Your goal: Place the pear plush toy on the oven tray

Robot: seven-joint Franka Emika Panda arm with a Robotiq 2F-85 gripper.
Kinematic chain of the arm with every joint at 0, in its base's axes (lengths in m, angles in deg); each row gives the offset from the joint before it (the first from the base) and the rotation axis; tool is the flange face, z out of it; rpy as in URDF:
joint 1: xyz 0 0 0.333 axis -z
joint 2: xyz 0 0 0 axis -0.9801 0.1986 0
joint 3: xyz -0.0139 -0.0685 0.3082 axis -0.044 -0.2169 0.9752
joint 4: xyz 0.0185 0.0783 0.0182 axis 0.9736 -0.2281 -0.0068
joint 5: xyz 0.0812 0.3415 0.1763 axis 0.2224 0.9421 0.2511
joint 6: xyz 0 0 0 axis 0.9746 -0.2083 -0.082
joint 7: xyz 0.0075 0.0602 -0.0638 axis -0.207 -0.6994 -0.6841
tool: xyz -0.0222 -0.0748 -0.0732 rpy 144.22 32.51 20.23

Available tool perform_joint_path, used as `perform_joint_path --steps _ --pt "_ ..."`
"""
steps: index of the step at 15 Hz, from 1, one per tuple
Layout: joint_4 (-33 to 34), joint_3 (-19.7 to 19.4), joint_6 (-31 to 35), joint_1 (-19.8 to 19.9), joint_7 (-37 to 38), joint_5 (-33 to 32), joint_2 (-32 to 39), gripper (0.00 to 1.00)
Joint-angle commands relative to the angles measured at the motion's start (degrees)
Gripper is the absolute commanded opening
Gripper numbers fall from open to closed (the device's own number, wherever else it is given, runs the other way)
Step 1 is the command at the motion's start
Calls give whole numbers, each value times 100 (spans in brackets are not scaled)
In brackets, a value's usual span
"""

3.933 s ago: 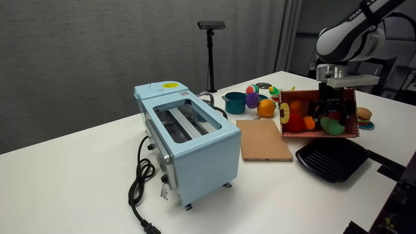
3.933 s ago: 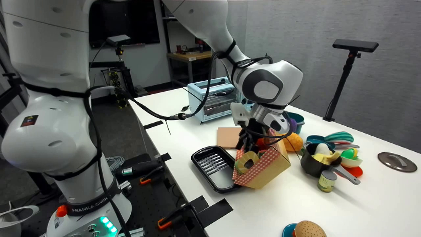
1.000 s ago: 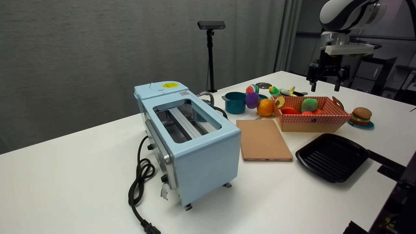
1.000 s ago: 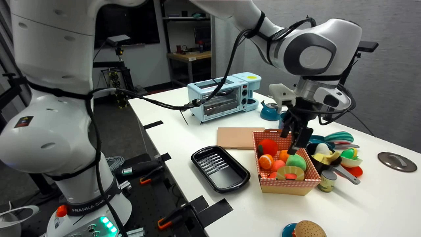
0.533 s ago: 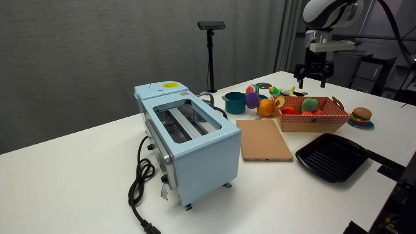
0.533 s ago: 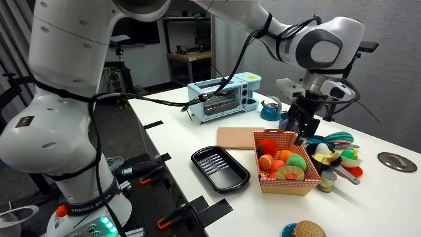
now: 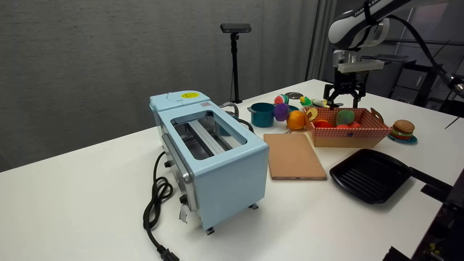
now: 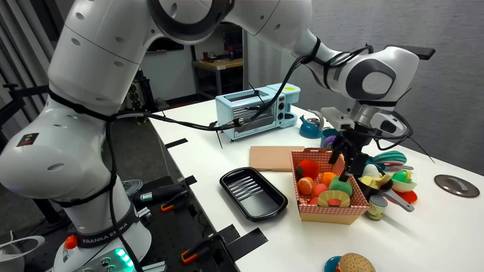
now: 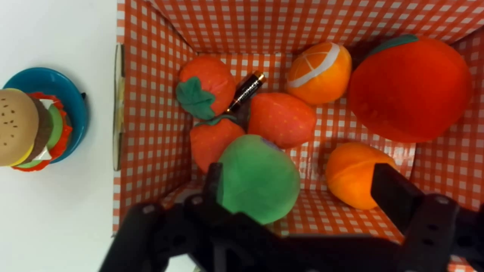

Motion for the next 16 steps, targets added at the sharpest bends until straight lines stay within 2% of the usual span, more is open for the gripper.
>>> perform_joint_path --steps 1,11,12,13,16 --pt "402 51 -280 79 -8 42 358 100" --pt "390 56 -268 127 -12 116 629 98" --pt "376 53 -248 124 2 118 627 74" --pt "368 47 -228 119 9 108 628 74" --pt "361 38 -204 97 20 77 630 52"
